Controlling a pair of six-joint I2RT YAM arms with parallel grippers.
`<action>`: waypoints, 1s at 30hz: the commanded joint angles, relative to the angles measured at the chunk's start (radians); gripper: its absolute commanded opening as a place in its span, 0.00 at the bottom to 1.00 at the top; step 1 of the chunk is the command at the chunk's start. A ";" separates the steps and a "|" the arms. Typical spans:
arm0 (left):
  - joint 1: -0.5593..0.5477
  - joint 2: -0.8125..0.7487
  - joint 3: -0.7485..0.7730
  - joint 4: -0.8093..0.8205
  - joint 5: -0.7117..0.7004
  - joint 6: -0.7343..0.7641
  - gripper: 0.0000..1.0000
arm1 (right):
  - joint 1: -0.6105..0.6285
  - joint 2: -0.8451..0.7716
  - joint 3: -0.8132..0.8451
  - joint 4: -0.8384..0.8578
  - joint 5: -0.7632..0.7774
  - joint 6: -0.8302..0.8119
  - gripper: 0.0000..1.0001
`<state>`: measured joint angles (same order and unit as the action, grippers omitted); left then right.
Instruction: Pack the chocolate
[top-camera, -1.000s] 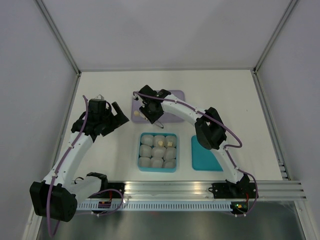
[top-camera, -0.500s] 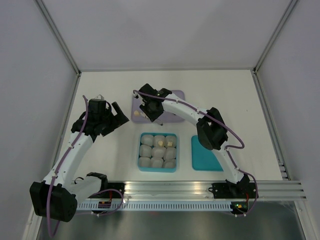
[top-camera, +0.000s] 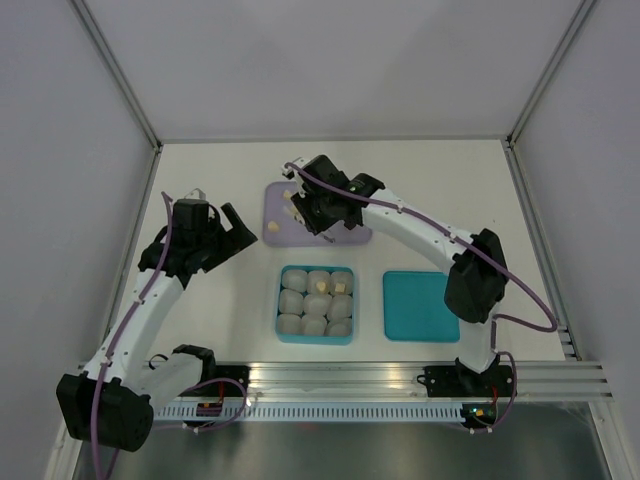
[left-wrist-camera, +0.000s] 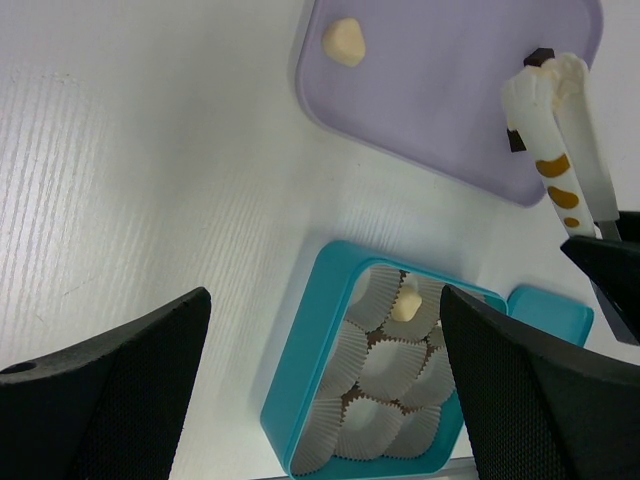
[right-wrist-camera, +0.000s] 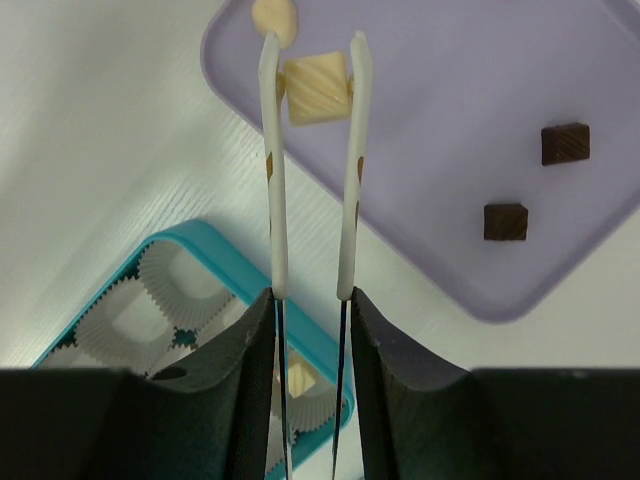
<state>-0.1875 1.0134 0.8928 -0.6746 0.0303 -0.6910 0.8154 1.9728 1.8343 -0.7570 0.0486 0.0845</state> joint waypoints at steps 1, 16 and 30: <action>-0.004 -0.024 0.028 0.012 0.023 0.024 1.00 | 0.010 -0.135 -0.098 0.070 -0.015 0.038 0.15; -0.004 -0.074 -0.020 -0.006 0.068 0.021 1.00 | 0.264 -0.448 -0.532 0.186 0.082 0.219 0.15; -0.004 -0.107 -0.061 -0.040 0.054 0.030 1.00 | 0.309 -0.375 -0.557 0.188 0.089 0.251 0.15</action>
<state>-0.1875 0.9173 0.8276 -0.7055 0.0803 -0.6907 1.1160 1.5669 1.2449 -0.5995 0.1143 0.3126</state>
